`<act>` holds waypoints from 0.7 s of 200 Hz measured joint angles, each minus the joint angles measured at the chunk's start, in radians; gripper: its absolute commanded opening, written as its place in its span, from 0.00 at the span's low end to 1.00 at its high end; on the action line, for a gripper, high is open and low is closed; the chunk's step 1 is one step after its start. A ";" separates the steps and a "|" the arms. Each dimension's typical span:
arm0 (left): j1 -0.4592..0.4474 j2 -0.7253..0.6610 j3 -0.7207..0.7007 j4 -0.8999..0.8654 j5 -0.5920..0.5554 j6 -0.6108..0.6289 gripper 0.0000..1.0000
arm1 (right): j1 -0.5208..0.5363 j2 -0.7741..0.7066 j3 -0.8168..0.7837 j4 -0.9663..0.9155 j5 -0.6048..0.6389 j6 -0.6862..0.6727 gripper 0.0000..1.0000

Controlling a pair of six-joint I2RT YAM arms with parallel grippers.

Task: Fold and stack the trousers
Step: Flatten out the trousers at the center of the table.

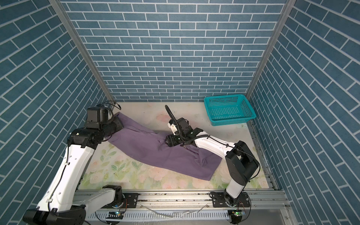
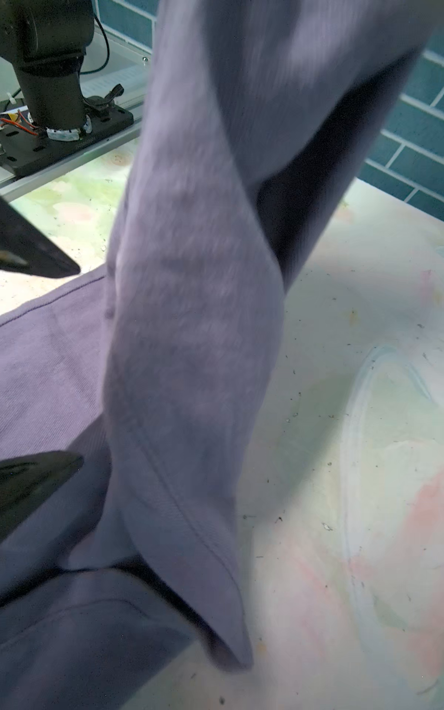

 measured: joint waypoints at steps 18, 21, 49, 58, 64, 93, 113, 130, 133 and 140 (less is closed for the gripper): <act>0.031 -0.037 -0.062 -0.091 -0.146 -0.037 0.64 | 0.000 0.013 0.000 -0.004 0.000 0.000 0.72; 0.037 -0.039 -0.070 -0.100 -0.161 -0.043 0.71 | 0.000 0.014 0.000 -0.005 0.001 0.000 0.72; 0.080 -0.027 -0.114 -0.157 -0.248 -0.067 0.97 | 0.000 0.014 0.000 -0.006 0.012 0.000 0.72; 0.080 -0.015 -0.114 -0.157 -0.252 -0.072 0.98 | 0.000 0.014 0.000 -0.006 0.016 0.000 0.72; 0.080 -0.006 -0.114 -0.154 -0.251 -0.076 0.98 | 0.000 0.014 0.000 -0.006 0.020 0.000 0.72; 0.080 0.035 -0.119 -0.119 -0.220 -0.080 0.95 | 0.000 0.014 0.000 -0.012 0.043 0.000 0.66; 0.080 0.063 -0.135 -0.069 -0.174 -0.080 0.90 | 0.000 0.014 0.000 -0.022 0.071 -0.004 0.52; 0.080 0.105 -0.166 -0.006 -0.110 -0.078 0.85 | 0.000 0.037 0.031 -0.060 0.090 -0.002 0.44; 0.080 0.112 -0.172 0.005 -0.098 -0.077 0.84 | 0.000 0.046 0.043 -0.069 0.092 -0.002 0.44; 0.080 0.130 -0.190 0.031 -0.070 -0.078 0.84 | 0.000 0.073 0.073 -0.079 0.098 -0.003 0.45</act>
